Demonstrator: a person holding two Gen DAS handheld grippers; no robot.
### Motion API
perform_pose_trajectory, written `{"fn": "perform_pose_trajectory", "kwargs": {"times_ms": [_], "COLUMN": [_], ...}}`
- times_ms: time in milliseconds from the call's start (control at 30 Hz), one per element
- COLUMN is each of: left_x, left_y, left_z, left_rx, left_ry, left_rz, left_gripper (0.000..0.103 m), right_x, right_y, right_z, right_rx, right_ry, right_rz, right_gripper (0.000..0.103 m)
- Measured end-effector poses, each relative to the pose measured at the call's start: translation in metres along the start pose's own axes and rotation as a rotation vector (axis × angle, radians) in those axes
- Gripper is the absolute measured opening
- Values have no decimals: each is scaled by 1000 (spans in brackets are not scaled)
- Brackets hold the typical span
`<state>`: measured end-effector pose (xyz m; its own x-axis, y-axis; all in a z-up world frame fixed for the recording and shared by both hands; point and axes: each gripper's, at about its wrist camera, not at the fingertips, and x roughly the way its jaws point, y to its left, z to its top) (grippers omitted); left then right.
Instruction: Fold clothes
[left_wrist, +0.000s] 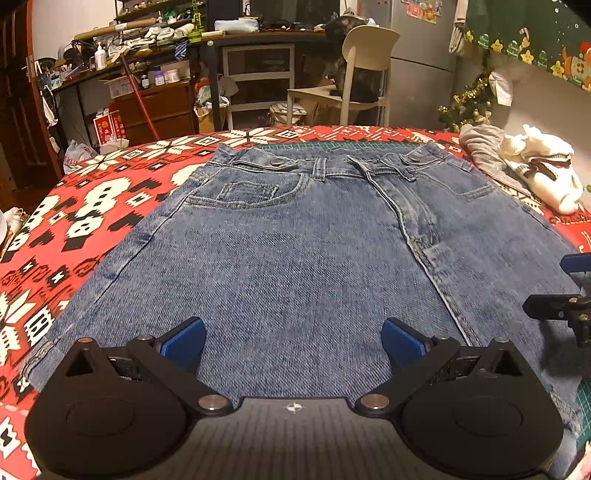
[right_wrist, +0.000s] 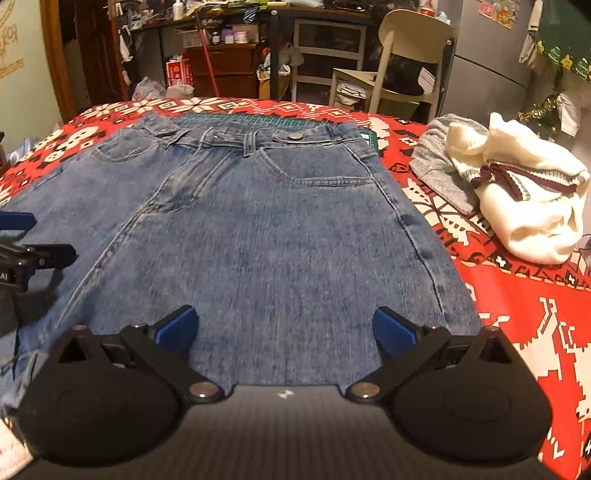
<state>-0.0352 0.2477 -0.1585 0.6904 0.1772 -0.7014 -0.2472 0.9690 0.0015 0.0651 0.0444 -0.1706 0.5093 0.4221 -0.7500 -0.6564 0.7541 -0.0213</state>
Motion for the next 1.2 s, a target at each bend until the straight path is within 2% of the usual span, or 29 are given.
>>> {"fn": "perform_pose_trajectory", "kwargs": {"times_ms": [100,167,333,500,600,733,900,1200], "left_x": [-3,-9,-17,12,32,50,52,28], "left_y": [1,4,7,9,9,7,4,2], "left_z": [3,7,28,48,54,56,56,31], "left_rx": [-9,-28,-17,-17,-21,-15,0,25], "left_ry": [30,18,-45,-5,32,58,52,32], "left_rz": [-9,-32,-34,-30,-27,-14,-5,-9], "left_gripper": [102,102,102,102,102,103,103,103], "right_x": [-2,-5,-16,1,22,42,52,31], "right_y": [0,-1,-4,-4,-5,-11,-14,-9], "right_z": [0,3,16,37,47,57,57,31], "right_rx": [6,13,35,21,22,57,41,30], "right_ry": [24,37,-36,-40,-9,7,-1,-2], "right_rz": [4,10,18,9,-6,-9,-19,-16], "right_gripper": [102,102,102,102,102,102,102,102]}}
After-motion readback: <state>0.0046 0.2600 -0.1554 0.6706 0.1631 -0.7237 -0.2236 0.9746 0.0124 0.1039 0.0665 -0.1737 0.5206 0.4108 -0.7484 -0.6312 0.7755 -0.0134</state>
